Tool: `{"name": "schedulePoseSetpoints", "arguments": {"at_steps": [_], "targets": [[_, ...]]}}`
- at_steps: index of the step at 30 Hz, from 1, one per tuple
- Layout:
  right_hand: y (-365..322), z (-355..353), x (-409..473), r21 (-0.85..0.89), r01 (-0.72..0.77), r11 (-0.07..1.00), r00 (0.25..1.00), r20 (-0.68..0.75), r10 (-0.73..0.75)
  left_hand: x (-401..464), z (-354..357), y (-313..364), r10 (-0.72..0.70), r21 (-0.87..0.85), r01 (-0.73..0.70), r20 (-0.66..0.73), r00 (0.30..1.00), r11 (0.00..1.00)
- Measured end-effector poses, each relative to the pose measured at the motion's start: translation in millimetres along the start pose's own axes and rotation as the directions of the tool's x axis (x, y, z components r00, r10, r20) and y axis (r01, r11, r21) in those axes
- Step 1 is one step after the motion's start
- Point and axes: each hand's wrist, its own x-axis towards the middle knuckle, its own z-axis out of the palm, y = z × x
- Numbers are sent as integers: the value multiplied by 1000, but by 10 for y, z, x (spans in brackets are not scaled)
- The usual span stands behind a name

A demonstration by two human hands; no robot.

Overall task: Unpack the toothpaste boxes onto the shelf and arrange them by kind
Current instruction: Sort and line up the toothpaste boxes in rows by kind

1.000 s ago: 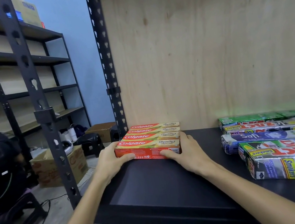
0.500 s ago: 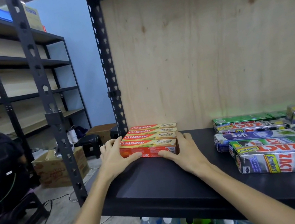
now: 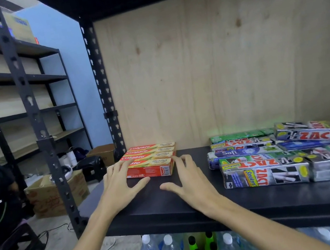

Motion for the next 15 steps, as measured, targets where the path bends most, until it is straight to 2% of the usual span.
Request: {"name": "schedulePoseSetpoints", "arguments": {"at_steps": [5, 11, 15], "targets": [[10, -239, -80, 63, 14, 998, 1000, -29, -12, 29, 16, 320, -28, -122, 23, -42, 999, 992], [97, -667, 3, 45, -29, 999, 991, -126, 34, 255, 78, 837, 45, -174, -60, -88, 995, 983], [399, -929, 213, 46, -55, 997, 987, -150, 61, 496, 204, 1133, 47, -145, -61, -95, 994, 988]]}}
